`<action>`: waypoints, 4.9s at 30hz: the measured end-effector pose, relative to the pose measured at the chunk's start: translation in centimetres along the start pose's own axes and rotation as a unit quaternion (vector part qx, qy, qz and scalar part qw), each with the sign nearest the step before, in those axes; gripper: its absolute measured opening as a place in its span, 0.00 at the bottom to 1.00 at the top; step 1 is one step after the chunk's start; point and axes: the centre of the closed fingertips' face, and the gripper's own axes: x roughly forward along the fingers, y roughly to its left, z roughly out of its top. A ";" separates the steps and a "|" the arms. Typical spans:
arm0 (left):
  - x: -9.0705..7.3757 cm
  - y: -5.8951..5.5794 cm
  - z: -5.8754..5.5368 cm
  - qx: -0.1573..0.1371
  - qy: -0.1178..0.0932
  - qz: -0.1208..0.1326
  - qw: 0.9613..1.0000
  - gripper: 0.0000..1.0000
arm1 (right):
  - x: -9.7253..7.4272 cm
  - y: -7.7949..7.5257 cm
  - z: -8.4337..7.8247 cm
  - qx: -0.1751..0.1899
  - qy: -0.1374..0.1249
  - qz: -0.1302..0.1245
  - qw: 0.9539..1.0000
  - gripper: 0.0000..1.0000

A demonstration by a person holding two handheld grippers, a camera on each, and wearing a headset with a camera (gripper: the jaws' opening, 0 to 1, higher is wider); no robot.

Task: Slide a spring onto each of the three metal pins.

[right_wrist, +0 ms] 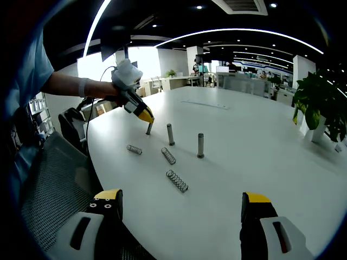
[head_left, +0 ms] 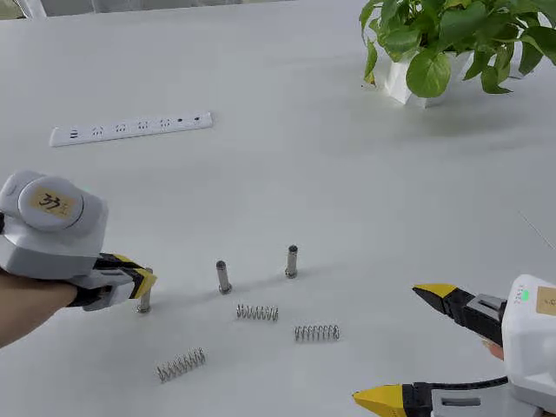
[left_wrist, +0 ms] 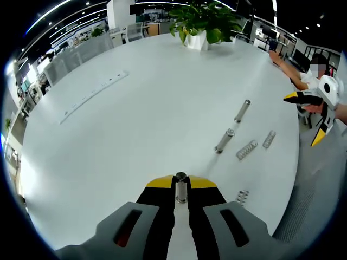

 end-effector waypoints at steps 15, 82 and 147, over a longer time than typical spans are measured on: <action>-0.8 0.1 -0.7 -0.001 0.003 0.000 1.000 0.05 | 0.3 0.2 -0.1 -0.006 0.006 0.008 1.000 0.90; -0.2 -0.9 -1.7 0.020 -0.018 0.005 1.000 0.05 | 0.6 0.8 -0.8 -0.016 0.019 0.017 1.000 0.91; -4.5 -2.1 -2.2 -0.018 -0.148 0.008 0.989 0.99 | 1.4 -0.4 1.8 -0.073 0.029 0.031 0.996 0.93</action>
